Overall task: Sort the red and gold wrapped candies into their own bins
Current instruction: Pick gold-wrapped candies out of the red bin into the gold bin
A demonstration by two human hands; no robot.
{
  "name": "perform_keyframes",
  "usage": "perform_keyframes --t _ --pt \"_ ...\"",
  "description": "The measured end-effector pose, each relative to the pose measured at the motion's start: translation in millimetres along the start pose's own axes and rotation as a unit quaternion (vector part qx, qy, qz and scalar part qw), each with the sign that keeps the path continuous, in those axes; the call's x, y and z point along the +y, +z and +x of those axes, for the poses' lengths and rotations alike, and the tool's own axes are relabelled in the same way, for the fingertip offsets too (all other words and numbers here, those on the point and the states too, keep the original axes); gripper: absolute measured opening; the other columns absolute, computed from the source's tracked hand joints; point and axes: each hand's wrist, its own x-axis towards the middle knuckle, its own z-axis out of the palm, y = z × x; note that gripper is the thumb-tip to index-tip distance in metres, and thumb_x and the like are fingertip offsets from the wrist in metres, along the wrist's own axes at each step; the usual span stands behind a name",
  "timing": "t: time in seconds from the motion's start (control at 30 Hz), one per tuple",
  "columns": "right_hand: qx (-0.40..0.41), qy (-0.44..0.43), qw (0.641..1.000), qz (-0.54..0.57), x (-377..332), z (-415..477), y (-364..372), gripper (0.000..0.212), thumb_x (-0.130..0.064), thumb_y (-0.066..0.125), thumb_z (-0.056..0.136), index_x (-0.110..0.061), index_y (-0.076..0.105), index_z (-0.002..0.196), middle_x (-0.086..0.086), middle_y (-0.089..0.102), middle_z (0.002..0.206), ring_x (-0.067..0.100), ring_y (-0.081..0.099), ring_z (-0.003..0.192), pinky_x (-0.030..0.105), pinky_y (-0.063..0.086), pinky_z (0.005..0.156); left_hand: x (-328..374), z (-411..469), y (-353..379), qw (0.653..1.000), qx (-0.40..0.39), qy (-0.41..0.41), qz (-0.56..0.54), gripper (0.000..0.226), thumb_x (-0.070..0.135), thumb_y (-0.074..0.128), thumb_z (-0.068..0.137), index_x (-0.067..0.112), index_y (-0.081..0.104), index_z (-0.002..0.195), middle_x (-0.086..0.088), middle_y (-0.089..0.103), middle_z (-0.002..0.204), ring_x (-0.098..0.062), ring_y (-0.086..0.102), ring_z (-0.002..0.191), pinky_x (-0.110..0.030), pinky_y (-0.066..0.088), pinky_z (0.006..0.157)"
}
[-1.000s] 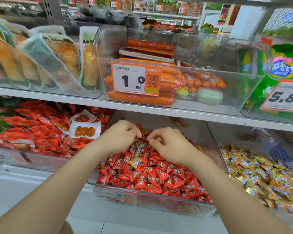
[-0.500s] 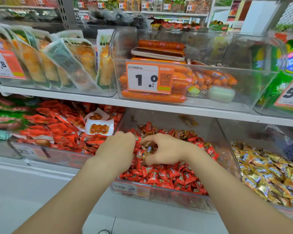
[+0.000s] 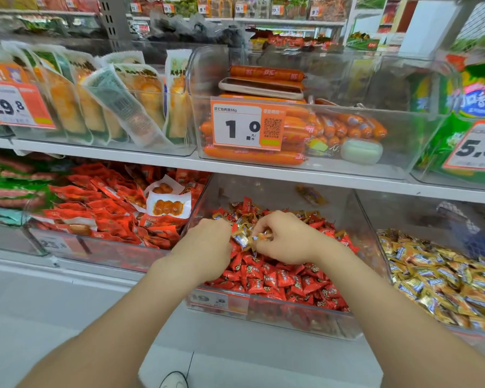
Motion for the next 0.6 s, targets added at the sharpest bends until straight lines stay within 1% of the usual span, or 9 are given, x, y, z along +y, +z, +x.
perform_keyframes --t 0.1,0.2,0.3,0.33,0.4,0.43,0.5,0.53,0.6 --pt "0.028 0.016 0.998 0.052 6.1 -7.0 -10.0 0.012 -0.031 0.065 0.098 -0.023 0.074 0.096 -0.005 0.062 0.061 0.008 0.051 0.050 0.021 0.042 0.052 1.5 0.5 -4.6 0.991 0.004 0.027 -0.133 0.034 0.026 0.053 0.101 -0.001 0.063 0.083 -0.017 0.060 0.065 -0.022 0.049 0.053 -0.042 0.049 0.054" --pt "0.036 0.035 0.989 0.139 13.3 -12.7 -14.9 0.022 -0.026 0.057 0.103 -0.011 0.073 0.099 -0.003 0.050 0.058 0.016 0.046 0.053 0.031 0.041 0.055 5.2 6.4 -6.8 0.987 0.051 0.030 -0.151 0.043 0.032 0.052 0.100 -0.003 0.057 0.076 -0.021 0.062 0.066 -0.028 0.051 0.057 -0.039 0.044 0.054" --pt "0.057 0.066 0.979 0.183 17.7 -19.1 -17.8 0.032 -0.035 0.057 0.105 -0.006 0.068 0.097 0.000 0.051 0.058 0.015 0.051 0.052 0.029 0.043 0.049 1.2 20.7 0.5 0.983 0.087 0.055 -0.152 0.052 0.041 0.057 0.104 0.005 0.061 0.067 -0.006 0.059 0.057 -0.028 0.060 0.058 -0.039 0.053 0.062" --pt "0.067 0.067 0.978 0.187 18.6 -20.8 -18.4 0.037 -0.040 0.059 0.105 -0.006 0.066 0.093 0.000 0.052 0.056 0.014 0.052 0.049 0.028 0.043 0.048 0.4 25.1 1.8 0.983 0.080 0.074 -0.150 0.042 0.040 0.059 0.104 0.012 0.070 0.074 -0.001 0.065 0.063 -0.023 0.064 0.061 -0.040 0.057 0.067" --pt "0.083 0.055 0.980 0.174 20.3 -22.6 -18.3 0.036 -0.040 0.062 0.104 -0.009 0.066 0.087 -0.003 0.057 0.052 0.012 0.052 0.046 0.029 0.044 0.049 1.7 31.6 3.5 0.984 0.037 0.119 -0.123 0.015 0.032 0.063 0.103 0.027 0.077 0.106 0.006 0.070 0.084 -0.014 0.066 0.076 -0.036 0.057 0.079" --pt "0.089 0.045 0.981 0.163 20.9 -22.6 -18.4 0.029 -0.035 0.062 0.105 -0.013 0.069 0.088 -0.004 0.062 0.054 0.010 0.053 0.047 0.030 0.045 0.051 3.5 34.7 4.9 0.984 0.008 0.143 -0.104 0.020 0.030 0.065 0.103 0.030 0.074 0.121 0.009 0.068 0.088 -0.011 0.063 0.079 -0.033 0.054 0.082" --pt "0.100 0.041 0.983 0.146 21.5 -21.4 -17.2 0.017 -0.021 0.058 0.106 -0.024 0.072 0.097 -0.007 0.073 0.068 0.010 0.054 0.053 0.031 0.047 0.054 7.6 39.6 8.1 0.980 -0.052 0.177 -0.072 0.034 0.029 0.068 0.101 0.028 0.067 0.135 0.015 0.057 0.080 -0.005 0.055 0.075 -0.031 0.048 0.081" --pt "0.109 0.048 0.983 0.142 21.0 -20.3 -16.1 0.022 -0.017 0.054 0.105 -0.028 0.072 0.101 -0.005 0.074 0.072 0.011 0.054 0.054 0.031 0.046 0.055 9.6 41.1 9.3 0.978 -0.074 0.185 -0.058 0.039 0.031 0.070 0.099 0.028 0.065 0.137 0.017 0.051 0.076 -0.004 0.051 0.073 -0.032 0.046 0.080" --pt "0.133 0.072 0.979 0.135 19.9 -17.8 -15.6 0.029 -0.016 0.049 0.103 -0.031 0.073 0.096 -0.006 0.066 0.060 0.009 0.051 0.049 0.026 0.042 0.050 11.1 44.2 11.4 0.976 -0.100 0.188 -0.039 0.047 0.037 0.076 0.094 0.029 0.063 0.138 0.018 0.046 0.081 -0.010 0.053 0.085 -0.032 0.042 0.079"
